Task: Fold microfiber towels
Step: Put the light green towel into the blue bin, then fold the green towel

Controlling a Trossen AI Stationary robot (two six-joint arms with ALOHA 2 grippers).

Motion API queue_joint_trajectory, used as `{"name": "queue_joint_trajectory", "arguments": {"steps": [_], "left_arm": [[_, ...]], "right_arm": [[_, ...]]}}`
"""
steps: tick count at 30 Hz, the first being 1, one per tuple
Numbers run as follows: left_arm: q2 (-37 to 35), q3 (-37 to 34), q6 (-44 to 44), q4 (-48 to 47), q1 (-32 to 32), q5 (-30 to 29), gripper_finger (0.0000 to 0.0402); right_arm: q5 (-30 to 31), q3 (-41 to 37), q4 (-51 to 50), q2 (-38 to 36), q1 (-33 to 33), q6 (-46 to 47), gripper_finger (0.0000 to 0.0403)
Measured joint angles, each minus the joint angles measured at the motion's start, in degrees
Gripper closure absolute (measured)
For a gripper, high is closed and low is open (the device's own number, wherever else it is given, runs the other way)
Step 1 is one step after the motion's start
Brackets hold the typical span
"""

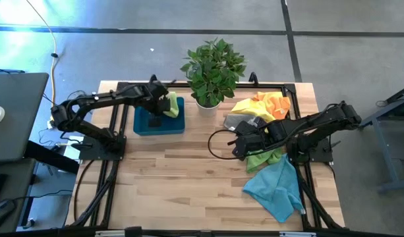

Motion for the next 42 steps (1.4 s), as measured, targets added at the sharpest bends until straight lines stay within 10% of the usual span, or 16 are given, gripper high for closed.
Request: {"name": "queue_joint_trajectory", "arguments": {"steps": [14,25,42], "left_arm": [[0.0,-6.3,-5.2,1.9,-2.1,0.0,0.0386],[0.0,-6.0,-14.3,-0.1,-3.3,0.0,0.0293],[-0.1,12.0,-33.2,-9.5,-13.1,-6.3,0.0222]], "right_arm": [[0.0,0.0,0.2,0.0,0.0,0.4,0.0265],[-1.5,0.0,0.2,0.0,0.0,0.4,0.0265],[-7.4,0.0,-1.4,0.0,0.0,9.2,0.0265]]}}
